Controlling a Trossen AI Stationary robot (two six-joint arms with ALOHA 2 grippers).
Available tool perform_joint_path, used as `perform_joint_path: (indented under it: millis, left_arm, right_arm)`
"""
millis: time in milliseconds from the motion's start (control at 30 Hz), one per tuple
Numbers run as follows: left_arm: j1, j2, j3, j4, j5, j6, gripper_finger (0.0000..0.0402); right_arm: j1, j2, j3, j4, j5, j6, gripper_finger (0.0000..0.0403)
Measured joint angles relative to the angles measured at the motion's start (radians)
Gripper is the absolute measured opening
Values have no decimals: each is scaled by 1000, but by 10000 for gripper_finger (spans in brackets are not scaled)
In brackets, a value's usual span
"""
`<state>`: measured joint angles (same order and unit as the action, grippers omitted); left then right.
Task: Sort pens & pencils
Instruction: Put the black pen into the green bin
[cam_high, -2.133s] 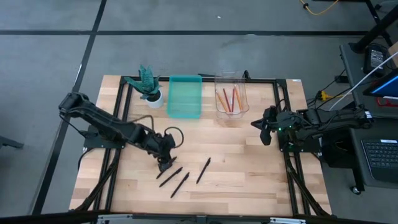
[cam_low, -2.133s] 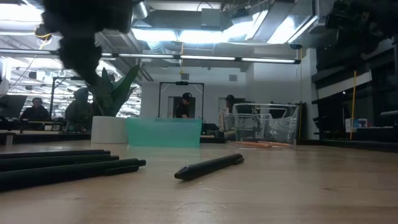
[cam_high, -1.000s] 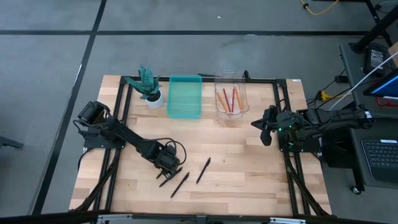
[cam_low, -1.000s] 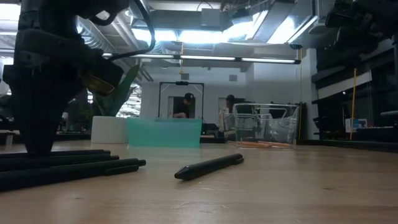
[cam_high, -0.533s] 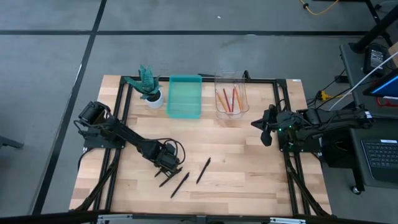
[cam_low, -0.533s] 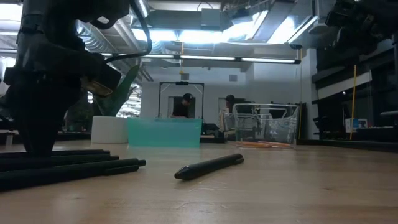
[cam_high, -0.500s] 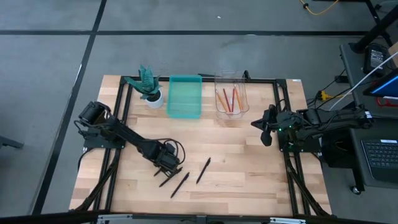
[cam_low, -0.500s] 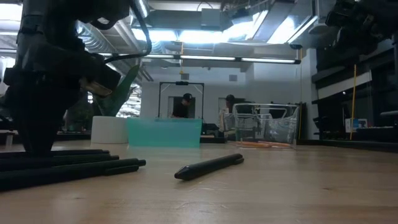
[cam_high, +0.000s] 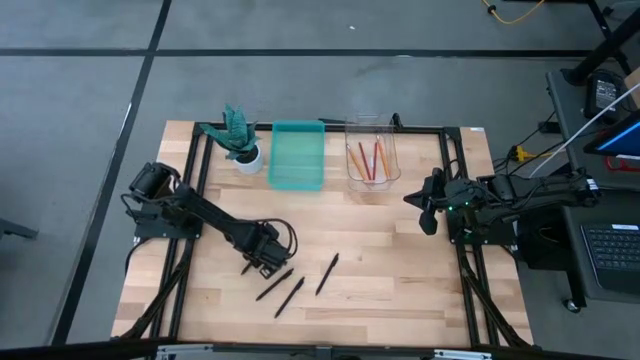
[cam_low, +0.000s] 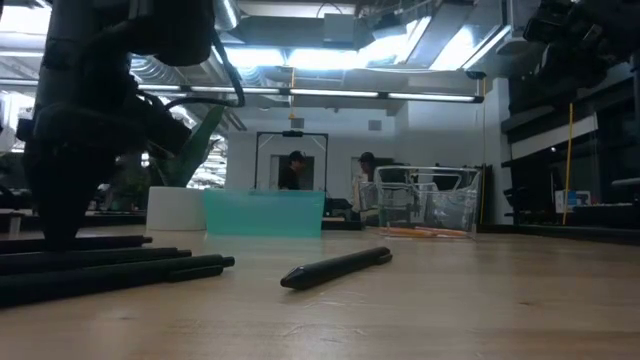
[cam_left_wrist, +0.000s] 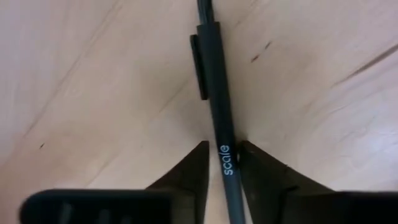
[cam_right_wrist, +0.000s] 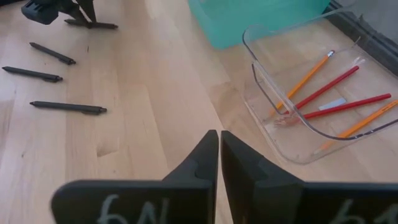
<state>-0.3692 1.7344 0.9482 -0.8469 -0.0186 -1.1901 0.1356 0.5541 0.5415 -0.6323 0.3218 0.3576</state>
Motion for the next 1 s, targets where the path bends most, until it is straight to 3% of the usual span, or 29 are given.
perform_joint_path:
  millis: [167,367,500,767,1000]
  left_arm:
    - [19,-1,-1,27,41,10,18]
    - [52,-15,0,36,88,-98,16]
    - [87,-53,50,36,23,-85,16]
    - [267,-163,250,-5,-138,139,16]
    - [511,-192,406,-4,-175,440,16]
  right_arm:
    - [0,0,0,0,0,0,21]
    - [0,0,0,0,0,0,21]
    - [0,0,0,0,0,-10,21]
    - [0,0,0,2,0,-19,21]
    - [0,0,0,3,0,-21,21]
